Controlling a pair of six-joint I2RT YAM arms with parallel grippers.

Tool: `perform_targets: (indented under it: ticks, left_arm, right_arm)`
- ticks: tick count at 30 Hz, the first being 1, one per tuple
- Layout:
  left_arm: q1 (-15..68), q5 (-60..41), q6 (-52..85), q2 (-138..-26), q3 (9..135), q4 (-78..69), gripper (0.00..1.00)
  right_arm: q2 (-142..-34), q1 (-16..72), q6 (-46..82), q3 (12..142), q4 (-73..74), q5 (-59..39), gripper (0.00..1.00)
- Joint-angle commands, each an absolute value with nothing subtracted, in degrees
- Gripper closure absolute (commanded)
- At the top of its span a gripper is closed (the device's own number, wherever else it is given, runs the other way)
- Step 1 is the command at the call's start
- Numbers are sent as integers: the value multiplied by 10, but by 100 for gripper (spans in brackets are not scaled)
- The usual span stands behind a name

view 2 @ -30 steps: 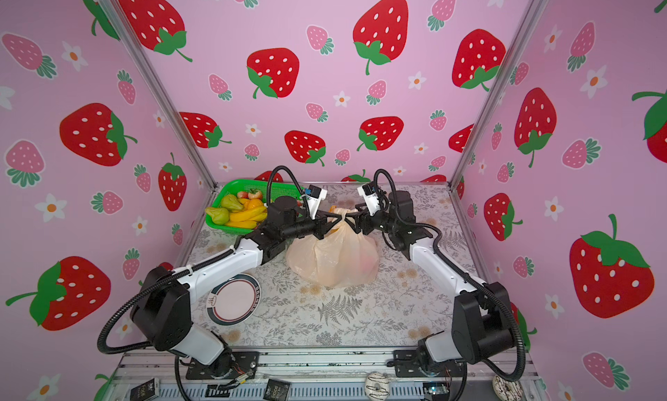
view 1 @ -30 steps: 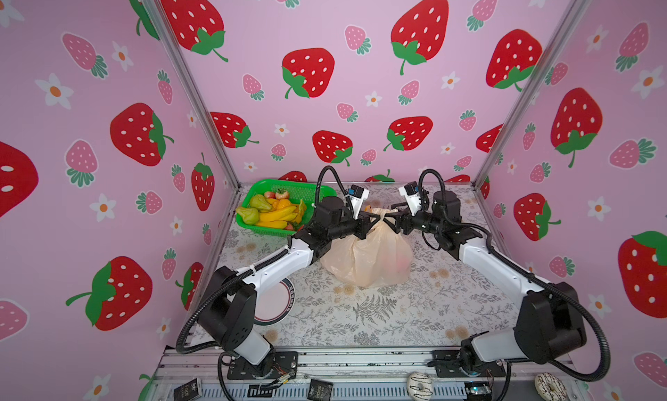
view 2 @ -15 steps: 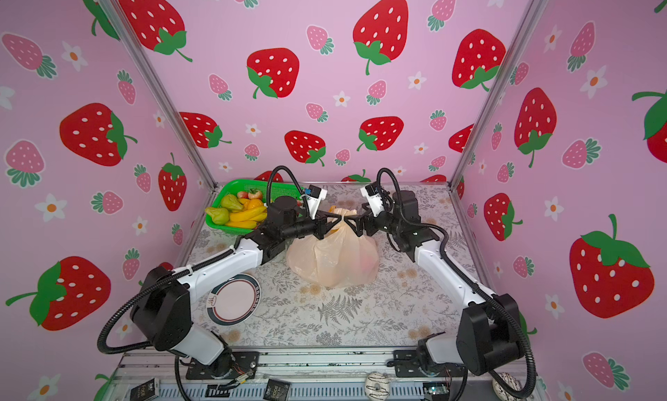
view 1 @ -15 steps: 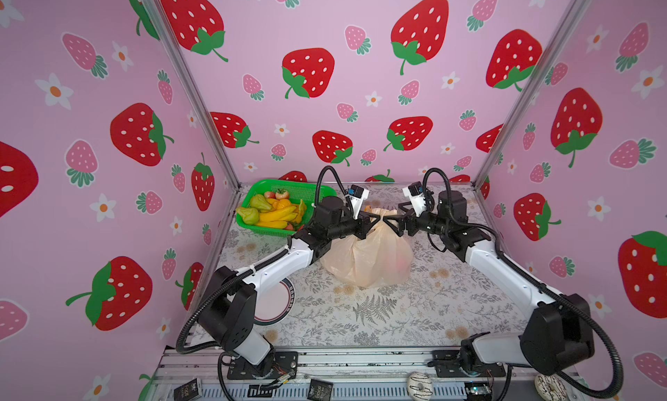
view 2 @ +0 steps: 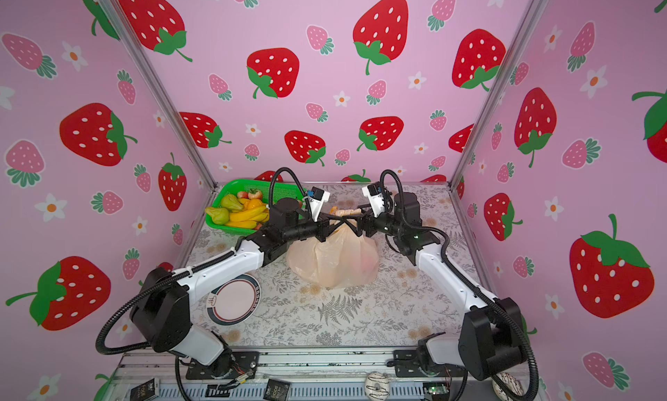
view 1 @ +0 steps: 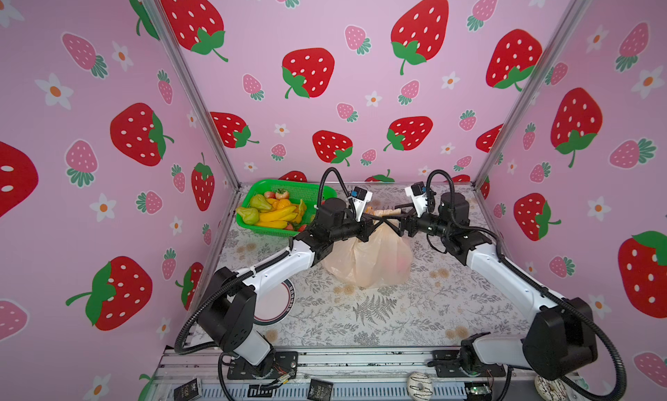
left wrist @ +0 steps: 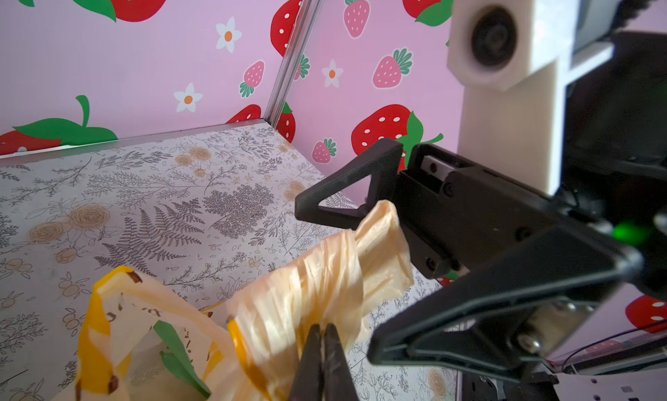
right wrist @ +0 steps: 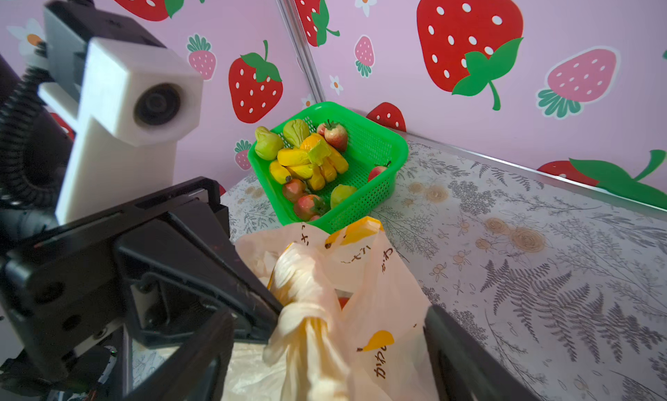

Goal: Place the fake fruits into the plastic bag and tie a complex knot

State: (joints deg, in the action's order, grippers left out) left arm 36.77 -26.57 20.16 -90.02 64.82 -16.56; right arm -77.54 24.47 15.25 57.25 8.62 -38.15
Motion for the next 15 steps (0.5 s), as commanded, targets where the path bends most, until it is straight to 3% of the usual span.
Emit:
perform_targets:
  ticks: [1,11,15]
  left_arm:
    - [372,-262,194,-882,640,-176,100]
    - [375,-255,183,-889,635,-171,100]
    - [377,-257,183,-891,633,-172,100]
  right_arm:
    - [-790,243,208,559,153,-425,22]
    - [-808,247,227,540,191,-443,49]
    - [-818,247,222,541,194,-442,67]
